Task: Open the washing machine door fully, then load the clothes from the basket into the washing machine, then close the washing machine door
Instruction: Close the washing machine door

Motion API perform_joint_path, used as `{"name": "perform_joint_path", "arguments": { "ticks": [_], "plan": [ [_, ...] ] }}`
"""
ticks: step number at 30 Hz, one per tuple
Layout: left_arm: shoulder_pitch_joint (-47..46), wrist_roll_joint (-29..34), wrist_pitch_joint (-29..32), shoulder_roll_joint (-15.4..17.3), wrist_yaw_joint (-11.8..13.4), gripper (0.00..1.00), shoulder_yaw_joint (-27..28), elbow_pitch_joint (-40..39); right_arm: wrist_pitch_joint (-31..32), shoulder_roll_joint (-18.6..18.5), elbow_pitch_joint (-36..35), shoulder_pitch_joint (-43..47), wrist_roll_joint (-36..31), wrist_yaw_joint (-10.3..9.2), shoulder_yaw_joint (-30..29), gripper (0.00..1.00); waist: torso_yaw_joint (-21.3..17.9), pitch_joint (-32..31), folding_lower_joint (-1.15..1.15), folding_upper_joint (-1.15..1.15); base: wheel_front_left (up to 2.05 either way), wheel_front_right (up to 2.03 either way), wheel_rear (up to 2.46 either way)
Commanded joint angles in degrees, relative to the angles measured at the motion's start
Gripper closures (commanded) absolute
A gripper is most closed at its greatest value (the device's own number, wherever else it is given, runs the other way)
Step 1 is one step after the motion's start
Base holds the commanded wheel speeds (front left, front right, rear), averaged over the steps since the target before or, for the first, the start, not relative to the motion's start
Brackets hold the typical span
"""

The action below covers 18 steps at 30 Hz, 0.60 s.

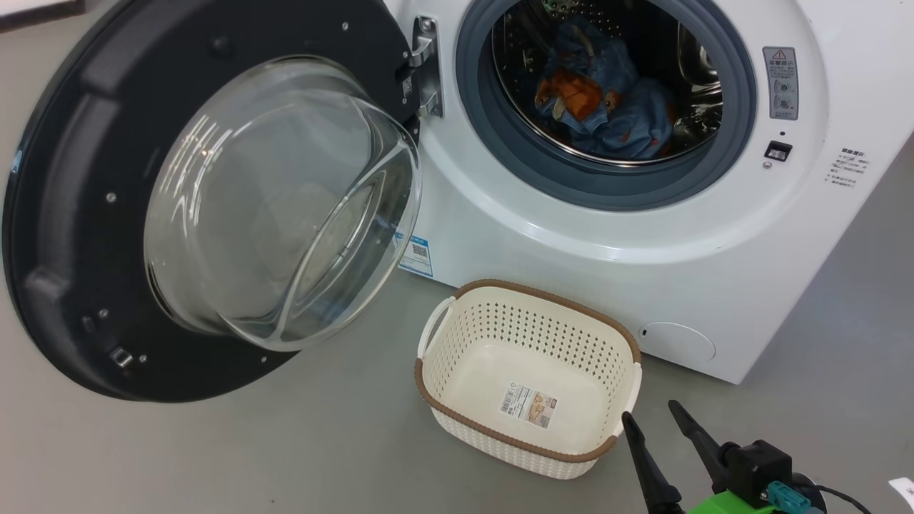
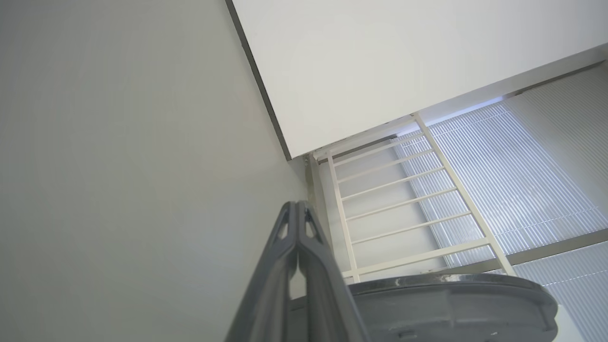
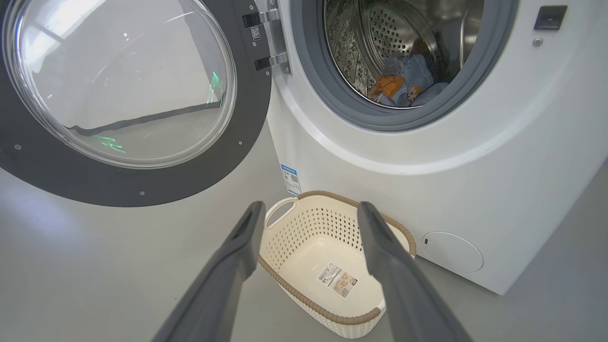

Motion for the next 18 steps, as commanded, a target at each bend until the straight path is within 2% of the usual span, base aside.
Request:
{"name": "perform_joint_path", "arguments": {
  "ticks": [1, 4, 8, 13, 18],
  "plan": [
    [-3.9, -3.3, 3.0, 3.6, -1.0, 1.0, 2.6, 0.5, -0.3, -0.3, -1.1, -0.6, -0.7, 0.09, 1.3, 0.0, 0.0, 0.0, 0.0, 0.0, 0.0, 0.0, 0.0],
    [-7.8, -9.5, 8.6, 7.6, -2.0, 1.0, 5.1, 5.4, -0.3, -0.3, -1.0, 0.1, -1.0, 0.09, 0.7, 0.0, -0.1, 0.0, 0.0, 0.0, 0.0, 0.0, 0.0],
    [-12.5, -14.7, 12.8, 11.4, -2.8, 1.0, 7.6, 12.0, -0.3, -0.5, -1.1, 1.4, -1.4, 0.09, 0.1, 0.0, -0.2, -0.1, 0.0, 0.0, 0.0, 0.0, 0.0],
    [-17.4, -16.1, 16.3, 15.2, -3.5, 1.0, 7.3, 18.9, -0.3, -1.3, -1.7, 2.7, -1.8, 0.09, -0.7, 0.0, -0.6, 0.5, 0.0, 0.0, 0.0, 0.0, 0.0],
    [-22.1, -16.2, 17.5, 16.6, -3.9, 1.0, 6.4, 23.3, -0.3, -1.9, -2.5, 4.0, -2.1, 0.09, -1.9, 0.0, -1.0, 0.7, 0.0, 0.0, 0.0, 0.0, 0.0]
  ]
}}
